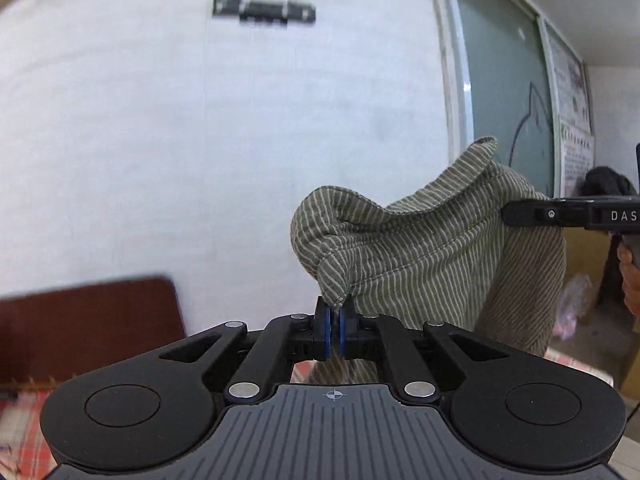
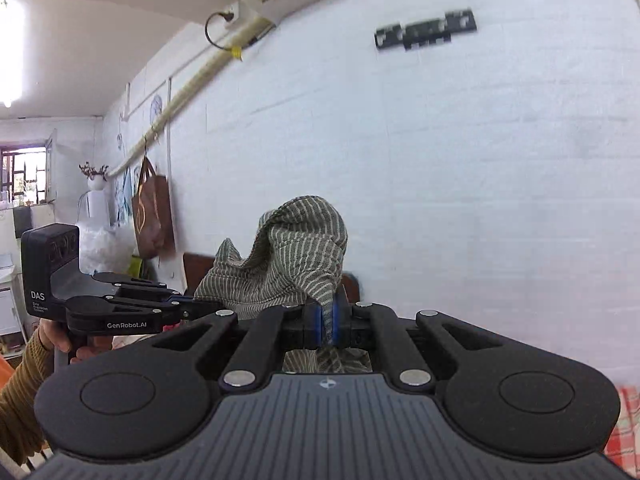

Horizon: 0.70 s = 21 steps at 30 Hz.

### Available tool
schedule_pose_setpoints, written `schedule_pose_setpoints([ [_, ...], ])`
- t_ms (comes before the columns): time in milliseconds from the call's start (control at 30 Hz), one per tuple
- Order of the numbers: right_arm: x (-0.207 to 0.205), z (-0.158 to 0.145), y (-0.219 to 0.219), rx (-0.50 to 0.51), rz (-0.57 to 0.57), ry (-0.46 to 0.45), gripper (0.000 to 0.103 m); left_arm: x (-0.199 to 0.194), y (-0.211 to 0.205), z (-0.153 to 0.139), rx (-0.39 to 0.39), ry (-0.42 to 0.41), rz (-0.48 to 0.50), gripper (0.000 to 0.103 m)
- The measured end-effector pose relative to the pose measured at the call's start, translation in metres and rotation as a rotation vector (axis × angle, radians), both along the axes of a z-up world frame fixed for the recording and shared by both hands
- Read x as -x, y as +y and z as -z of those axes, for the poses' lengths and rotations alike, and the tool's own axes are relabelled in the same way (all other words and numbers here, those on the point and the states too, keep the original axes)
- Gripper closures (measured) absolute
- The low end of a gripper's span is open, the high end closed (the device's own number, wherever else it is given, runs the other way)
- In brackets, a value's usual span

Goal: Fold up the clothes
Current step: 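Grasp the shirt with both grippers and lift it up off the bed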

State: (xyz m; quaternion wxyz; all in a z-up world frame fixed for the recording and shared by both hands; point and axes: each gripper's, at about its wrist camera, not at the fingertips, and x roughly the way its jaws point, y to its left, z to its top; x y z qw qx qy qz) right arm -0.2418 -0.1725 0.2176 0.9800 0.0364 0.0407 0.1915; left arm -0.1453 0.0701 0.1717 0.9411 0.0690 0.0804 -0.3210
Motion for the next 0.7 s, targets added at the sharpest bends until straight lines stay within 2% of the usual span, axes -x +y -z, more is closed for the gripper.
schedule_pose_setpoints([
  [300,0.039,-0.092,0.004,0.013,0.037,-0.271,0.098,0.07,-0.007,-0.1,0.109,-0.298,-0.082,0.103],
  [500,0.054,-0.129,0.0,0.01,0.085,-0.387,0.098,0.11,-0.006,-0.134,0.165,-0.44,-0.079,0.103],
  [567,0.053,-0.127,-0.003,0.015,0.101,-0.389,0.098,0.109,-0.009,-0.132,0.145,-0.453,-0.07,0.103],
  [600,0.042,-0.119,-0.005,0.017,0.098,-0.351,0.098,0.107,-0.011,-0.13,0.131,-0.45,-0.067,0.103],
  [700,0.012,-0.094,-0.01,0.022,0.089,-0.237,0.098,0.08,-0.018,-0.11,0.076,-0.364,-0.071,0.103],
])
